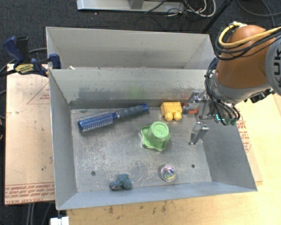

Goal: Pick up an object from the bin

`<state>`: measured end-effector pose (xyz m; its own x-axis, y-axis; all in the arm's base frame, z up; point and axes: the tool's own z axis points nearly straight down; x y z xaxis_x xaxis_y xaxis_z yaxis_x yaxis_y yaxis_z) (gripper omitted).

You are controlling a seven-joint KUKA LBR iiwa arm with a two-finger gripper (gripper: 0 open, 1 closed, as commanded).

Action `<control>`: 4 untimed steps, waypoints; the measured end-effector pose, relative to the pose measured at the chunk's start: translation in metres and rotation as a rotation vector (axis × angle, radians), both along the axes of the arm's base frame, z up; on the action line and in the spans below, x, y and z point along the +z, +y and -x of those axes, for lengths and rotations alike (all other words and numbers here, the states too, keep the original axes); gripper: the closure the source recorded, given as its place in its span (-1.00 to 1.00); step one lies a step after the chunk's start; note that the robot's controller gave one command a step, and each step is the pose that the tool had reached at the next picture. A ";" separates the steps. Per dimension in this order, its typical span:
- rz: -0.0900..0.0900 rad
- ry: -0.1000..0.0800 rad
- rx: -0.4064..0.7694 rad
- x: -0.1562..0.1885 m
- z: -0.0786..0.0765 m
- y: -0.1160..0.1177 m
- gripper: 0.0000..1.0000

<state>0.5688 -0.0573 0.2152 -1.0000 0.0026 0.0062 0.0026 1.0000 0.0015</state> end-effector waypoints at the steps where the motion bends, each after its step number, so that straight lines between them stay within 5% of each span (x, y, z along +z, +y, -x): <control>1: 0.001 -0.012 0.045 -0.124 0.012 0.030 -1.00; 2: 0.000 -0.018 0.187 -0.124 -0.045 0.093 -1.00; 3: -0.003 -0.015 0.356 -0.096 -0.078 0.159 -1.00; 4: -0.001 -0.019 0.353 -0.109 -0.079 0.156 -1.00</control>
Offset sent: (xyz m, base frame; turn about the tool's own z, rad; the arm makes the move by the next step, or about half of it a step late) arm -0.0132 0.0290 -0.1236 -0.0448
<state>0.6481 0.0986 0.1060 -0.9390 -0.3437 -0.0129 -0.3437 0.9391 -0.0006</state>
